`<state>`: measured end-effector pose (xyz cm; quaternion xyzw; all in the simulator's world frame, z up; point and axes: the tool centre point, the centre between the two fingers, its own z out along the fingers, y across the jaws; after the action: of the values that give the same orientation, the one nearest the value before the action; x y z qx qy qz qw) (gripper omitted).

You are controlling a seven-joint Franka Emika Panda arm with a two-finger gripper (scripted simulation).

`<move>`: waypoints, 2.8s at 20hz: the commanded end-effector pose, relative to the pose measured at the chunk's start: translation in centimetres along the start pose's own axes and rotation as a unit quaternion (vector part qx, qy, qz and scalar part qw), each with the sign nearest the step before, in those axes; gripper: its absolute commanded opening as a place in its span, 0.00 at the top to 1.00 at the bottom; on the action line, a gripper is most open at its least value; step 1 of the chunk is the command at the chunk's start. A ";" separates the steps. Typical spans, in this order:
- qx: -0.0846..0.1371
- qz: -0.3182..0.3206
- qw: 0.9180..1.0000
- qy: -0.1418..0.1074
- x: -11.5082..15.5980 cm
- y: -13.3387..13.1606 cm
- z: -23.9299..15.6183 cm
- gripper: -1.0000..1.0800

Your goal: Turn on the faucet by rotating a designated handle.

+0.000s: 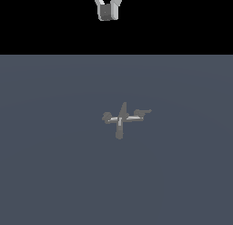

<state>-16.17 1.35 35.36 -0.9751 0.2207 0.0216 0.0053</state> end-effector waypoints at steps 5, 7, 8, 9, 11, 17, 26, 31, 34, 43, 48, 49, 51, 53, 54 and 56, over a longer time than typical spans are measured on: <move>0.003 0.073 0.997 0.003 3.9 -1.7 4.2 1.00; 0.004 0.094 0.996 0.003 5.1 -2.1 5.4 1.00; 0.004 0.104 0.995 0.004 5.7 -2.3 6.0 1.00; 0.004 0.115 0.993 0.004 6.3 -2.5 6.5 1.00; 0.005 0.135 0.991 0.005 7.5 -2.8 7.7 1.00; 0.006 0.197 0.980 0.007 11.2 -3.3 11.2 1.00; 0.007 0.292 0.956 0.011 17.2 -3.1 16.6 1.00; 0.007 0.346 0.938 0.014 20.7 -2.4 19.7 1.00; 0.008 0.379 0.925 0.016 22.8 -1.8 21.6 1.00; 0.009 0.457 0.889 0.019 27.8 0.3 26.0 1.00; 0.010 0.482 0.876 0.020 29.3 1.2 27.4 1.00; 0.010 0.485 0.874 0.020 29.5 1.3 27.5 1.00; 0.010 0.490 0.871 0.020 29.9 1.5 27.8 1.00; 0.010 0.493 0.870 0.020 30.0 1.6 28.0 1.00; 0.011 0.494 0.869 0.020 30.1 1.7 28.0 1.00; 0.011 0.494 0.869 0.020 30.1 1.7 28.0 1.00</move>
<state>9.08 -12.51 6.07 -0.7395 0.6732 0.0001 -0.0005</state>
